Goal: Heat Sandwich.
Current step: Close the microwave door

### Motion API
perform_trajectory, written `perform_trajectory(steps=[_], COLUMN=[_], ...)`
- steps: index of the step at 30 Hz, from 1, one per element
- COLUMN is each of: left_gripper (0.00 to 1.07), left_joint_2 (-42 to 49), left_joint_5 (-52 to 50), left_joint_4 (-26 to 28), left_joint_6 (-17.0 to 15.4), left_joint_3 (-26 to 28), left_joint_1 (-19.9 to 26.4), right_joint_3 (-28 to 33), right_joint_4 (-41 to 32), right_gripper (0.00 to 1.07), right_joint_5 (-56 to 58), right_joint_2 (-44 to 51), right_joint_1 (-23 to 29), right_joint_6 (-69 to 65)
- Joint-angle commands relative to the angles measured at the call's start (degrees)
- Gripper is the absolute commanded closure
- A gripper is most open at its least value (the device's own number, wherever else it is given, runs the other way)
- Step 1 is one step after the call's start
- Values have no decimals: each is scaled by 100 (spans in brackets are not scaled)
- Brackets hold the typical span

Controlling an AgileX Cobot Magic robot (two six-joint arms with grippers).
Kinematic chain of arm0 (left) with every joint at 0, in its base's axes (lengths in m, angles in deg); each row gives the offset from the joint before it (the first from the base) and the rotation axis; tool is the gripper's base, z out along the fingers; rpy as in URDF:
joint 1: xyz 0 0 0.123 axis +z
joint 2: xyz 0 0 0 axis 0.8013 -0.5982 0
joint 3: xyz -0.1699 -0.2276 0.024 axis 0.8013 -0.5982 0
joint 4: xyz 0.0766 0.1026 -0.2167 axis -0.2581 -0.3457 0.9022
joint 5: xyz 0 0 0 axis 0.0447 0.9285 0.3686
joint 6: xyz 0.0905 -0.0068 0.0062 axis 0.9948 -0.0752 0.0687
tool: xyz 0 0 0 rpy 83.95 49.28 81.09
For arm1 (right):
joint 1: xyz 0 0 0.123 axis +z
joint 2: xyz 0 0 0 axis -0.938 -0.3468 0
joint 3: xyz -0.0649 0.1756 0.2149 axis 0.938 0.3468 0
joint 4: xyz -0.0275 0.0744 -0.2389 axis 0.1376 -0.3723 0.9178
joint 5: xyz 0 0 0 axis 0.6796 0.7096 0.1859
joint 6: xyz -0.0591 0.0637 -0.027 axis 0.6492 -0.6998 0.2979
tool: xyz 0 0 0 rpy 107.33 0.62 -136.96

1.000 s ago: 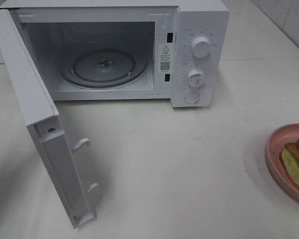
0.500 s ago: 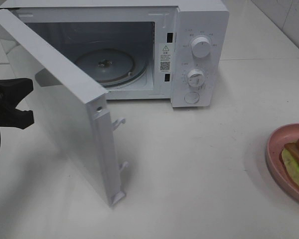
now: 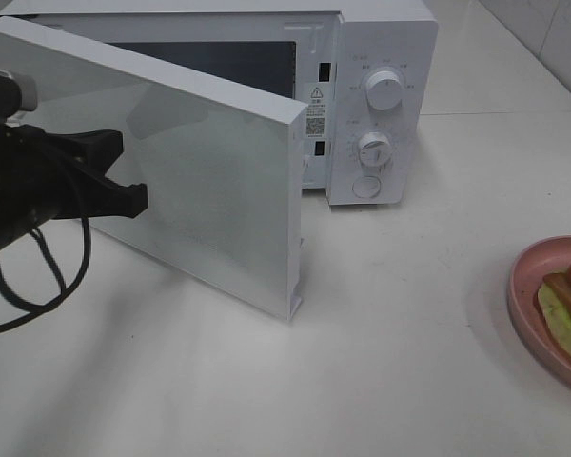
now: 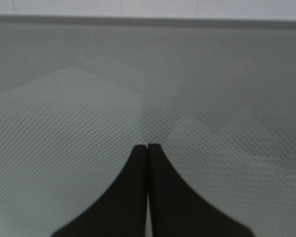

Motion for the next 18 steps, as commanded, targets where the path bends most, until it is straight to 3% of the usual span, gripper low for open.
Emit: perform_trajectory(steps=[1,9,15,18], left_gripper=[107,107,107,107], left_joint_2=[-195,-630,-945,-1060], left_joint_5=[-120,-92,-74,-63], left_joint_4=[521,1238,1988,2108], left_joint_6=[172,315,963,1066], left_joint_3=[286,854,1490,1679], left_joint_1=[-309,-699,-968,-1014], right_joint_3=[6,6,6,6], right_joint_4=[0,0,0,0], right_gripper=[32,32,32,32], right_joint_5=[-34,-34,-34,-34], right_joint_2=[160,160,160,160], right_joint_1=[-46,-46,-46,-46], right_joint_6=[23,23,23,23])
